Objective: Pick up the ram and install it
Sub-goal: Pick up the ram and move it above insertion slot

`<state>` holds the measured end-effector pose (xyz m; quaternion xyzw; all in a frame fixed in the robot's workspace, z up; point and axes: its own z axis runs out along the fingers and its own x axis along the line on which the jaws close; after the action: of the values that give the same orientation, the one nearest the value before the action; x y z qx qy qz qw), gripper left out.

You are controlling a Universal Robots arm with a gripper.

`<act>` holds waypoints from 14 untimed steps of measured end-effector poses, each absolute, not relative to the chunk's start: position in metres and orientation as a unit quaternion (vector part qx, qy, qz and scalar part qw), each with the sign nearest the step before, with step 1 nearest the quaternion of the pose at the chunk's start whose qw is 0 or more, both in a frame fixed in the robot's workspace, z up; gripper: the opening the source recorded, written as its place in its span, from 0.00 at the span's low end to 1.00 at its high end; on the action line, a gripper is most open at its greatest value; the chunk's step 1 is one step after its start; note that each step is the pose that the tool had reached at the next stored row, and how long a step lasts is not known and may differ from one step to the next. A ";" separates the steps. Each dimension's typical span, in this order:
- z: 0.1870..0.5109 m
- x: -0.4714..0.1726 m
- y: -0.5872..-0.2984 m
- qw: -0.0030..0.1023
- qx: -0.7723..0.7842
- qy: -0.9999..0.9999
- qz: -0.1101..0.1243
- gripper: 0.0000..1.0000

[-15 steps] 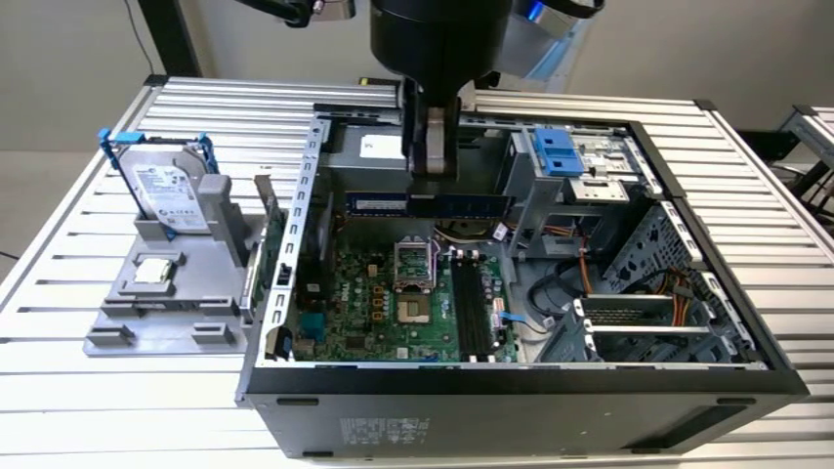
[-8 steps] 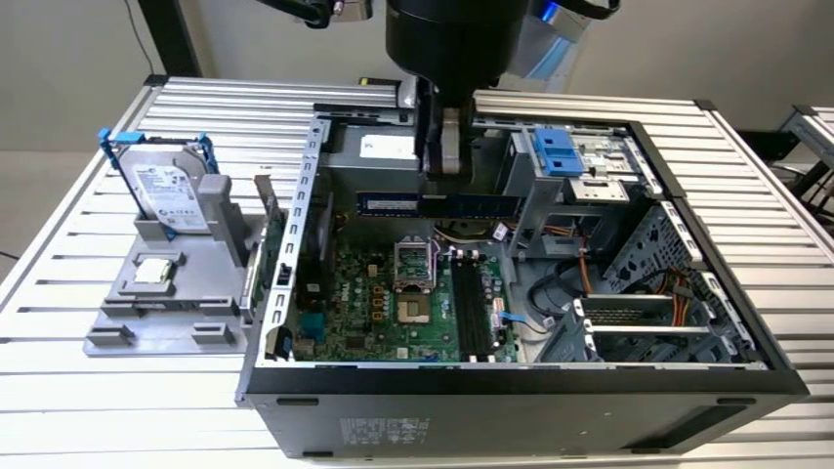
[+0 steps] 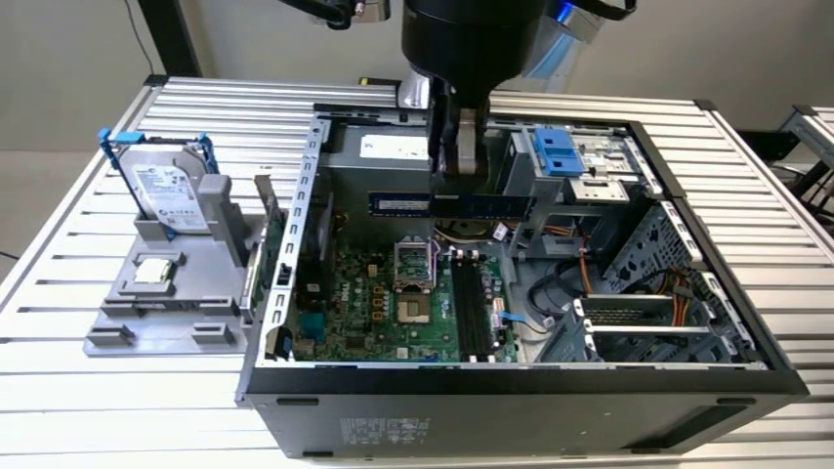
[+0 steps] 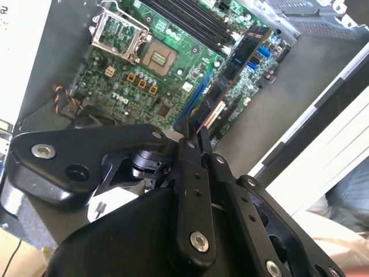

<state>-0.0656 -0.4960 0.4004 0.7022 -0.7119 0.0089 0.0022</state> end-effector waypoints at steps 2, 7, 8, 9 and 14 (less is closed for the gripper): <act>0.400 -0.063 -0.496 0.002 0.702 -0.712 0.009 0.00; 0.400 -0.057 -0.496 0.002 0.702 -0.712 0.009 0.00; 0.400 -0.055 -0.496 0.002 0.702 -0.712 0.009 0.00; 0.400 -0.054 -0.496 0.002 0.702 -0.712 0.009 0.00; 0.400 -0.046 -0.496 0.002 0.702 -0.712 0.009 0.00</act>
<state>-0.0458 -0.4960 0.4004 0.7022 -0.7119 0.0088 0.0022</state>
